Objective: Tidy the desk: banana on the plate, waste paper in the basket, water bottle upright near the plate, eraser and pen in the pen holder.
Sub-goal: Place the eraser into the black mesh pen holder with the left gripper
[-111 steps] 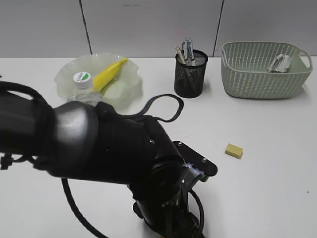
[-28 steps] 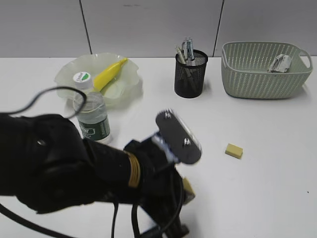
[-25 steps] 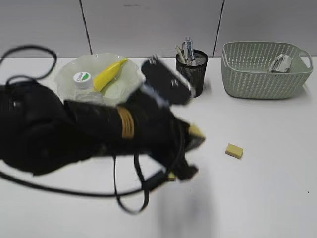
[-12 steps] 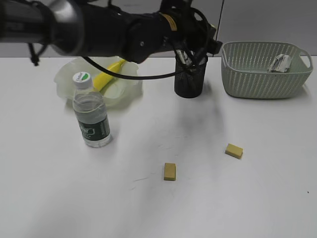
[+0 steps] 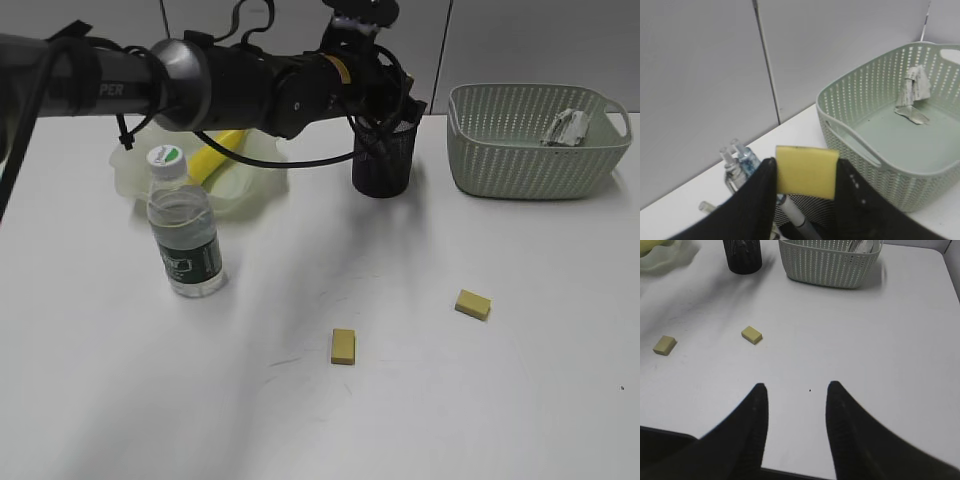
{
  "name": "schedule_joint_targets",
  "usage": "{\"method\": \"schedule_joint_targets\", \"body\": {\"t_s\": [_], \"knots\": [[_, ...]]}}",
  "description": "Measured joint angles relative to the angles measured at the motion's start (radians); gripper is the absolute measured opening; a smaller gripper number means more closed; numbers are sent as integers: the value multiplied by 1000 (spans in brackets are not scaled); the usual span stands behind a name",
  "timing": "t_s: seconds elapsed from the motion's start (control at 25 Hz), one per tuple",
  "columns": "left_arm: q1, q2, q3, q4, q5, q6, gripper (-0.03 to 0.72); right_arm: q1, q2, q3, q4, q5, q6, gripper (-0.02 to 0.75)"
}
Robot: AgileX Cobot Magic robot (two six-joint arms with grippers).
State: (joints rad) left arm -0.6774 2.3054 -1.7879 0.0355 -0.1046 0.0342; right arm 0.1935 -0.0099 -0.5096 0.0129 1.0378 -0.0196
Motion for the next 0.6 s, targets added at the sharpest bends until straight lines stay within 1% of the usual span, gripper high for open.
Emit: {"method": "schedule_joint_targets", "body": {"t_s": [0.36,0.6], "knots": [[17,1,-1,3,-49,0,268,0,0,0,0,0,0,319],[41,1,-2,4,-51,0,360,0,0,0,0,0,0,319]]}}
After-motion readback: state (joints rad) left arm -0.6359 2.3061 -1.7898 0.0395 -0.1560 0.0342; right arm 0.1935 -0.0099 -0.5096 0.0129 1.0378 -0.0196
